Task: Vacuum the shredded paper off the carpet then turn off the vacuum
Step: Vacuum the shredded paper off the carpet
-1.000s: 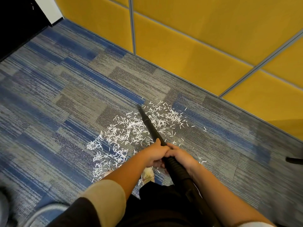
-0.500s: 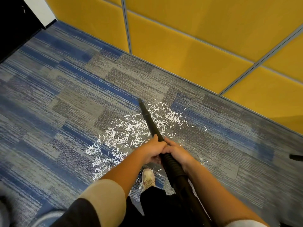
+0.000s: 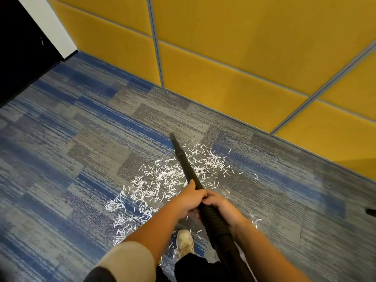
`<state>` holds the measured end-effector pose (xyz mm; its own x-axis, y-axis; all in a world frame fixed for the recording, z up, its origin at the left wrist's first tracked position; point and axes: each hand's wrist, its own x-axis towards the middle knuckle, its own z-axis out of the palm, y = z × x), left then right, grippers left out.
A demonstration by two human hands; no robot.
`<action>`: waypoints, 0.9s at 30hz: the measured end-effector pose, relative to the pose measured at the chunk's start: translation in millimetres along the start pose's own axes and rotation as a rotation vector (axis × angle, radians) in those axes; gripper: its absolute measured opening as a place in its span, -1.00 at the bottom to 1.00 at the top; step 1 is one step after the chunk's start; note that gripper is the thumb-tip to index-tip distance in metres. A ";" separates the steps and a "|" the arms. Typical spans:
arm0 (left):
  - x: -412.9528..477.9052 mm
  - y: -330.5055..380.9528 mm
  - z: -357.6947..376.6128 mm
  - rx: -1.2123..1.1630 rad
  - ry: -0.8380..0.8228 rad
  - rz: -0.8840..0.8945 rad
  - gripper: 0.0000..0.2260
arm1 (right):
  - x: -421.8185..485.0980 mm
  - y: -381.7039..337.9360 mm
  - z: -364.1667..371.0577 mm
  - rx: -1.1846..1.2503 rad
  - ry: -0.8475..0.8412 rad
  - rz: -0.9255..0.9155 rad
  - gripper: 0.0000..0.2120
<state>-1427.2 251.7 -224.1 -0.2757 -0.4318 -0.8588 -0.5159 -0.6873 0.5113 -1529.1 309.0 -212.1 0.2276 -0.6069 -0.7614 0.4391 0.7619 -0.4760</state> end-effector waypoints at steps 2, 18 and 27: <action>-1.6 0.3 -1.5 -0.003 0.007 -0.007 -0.36 | 4.1 1.2 1.9 -0.002 0.022 0.011 -0.66; 26.4 36.5 -55.8 -0.030 -0.086 -0.025 -0.37 | 43.1 -47.4 34.2 -0.084 0.118 0.008 -0.63; 55.5 50.5 -86.7 -0.006 -0.099 -0.088 -0.37 | 69.2 -68.7 49.9 -0.028 0.180 0.068 -0.61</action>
<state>-1398.2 142.4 -243.1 -0.3083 -0.3105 -0.8992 -0.5367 -0.7237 0.4339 -1500.2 203.4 -210.1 0.0953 -0.5058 -0.8574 0.4031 0.8071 -0.4314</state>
